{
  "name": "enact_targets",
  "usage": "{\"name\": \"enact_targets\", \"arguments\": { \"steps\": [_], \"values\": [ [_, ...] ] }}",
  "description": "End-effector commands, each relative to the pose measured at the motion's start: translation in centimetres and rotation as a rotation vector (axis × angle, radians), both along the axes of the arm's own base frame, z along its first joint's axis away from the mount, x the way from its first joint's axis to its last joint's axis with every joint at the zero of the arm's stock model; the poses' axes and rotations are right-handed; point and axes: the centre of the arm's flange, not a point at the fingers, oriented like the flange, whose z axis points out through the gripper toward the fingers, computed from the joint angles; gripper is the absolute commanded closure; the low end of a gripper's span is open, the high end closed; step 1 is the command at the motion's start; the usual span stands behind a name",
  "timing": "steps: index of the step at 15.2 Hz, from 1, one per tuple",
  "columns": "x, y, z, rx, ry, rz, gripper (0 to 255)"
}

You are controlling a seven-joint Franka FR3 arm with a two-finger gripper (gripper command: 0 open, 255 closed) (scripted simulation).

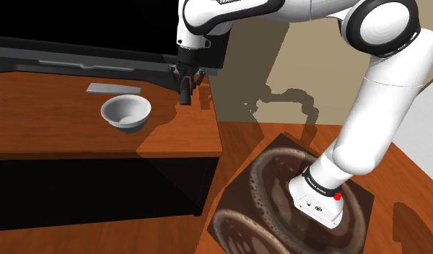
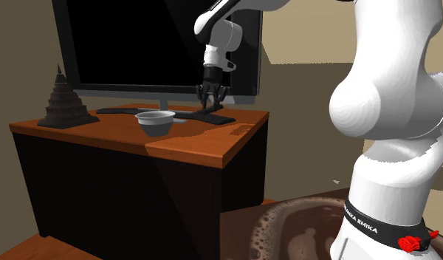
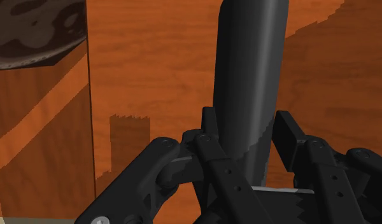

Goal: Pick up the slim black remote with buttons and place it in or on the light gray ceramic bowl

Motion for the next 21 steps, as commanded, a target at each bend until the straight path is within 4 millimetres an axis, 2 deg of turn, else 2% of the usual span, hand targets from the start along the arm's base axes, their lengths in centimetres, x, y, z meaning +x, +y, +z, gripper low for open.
{"name": "enact_targets", "arguments": {
  "steps": [1, 10, 11, 21],
  "values": [
    [0.1, 0.0, 1.1, 0.0, -0.001, -0.001, 255],
    [0.1, 0.0, 5.9, 0.0, -0.001, -0.001, 255],
    [0.1, 0.0, 5.9, 0.0, -0.001, -0.001, 255],
    [2.6, 13.0, 5.1, 0.0, -0.001, -0.001, 255]
  ]
}}
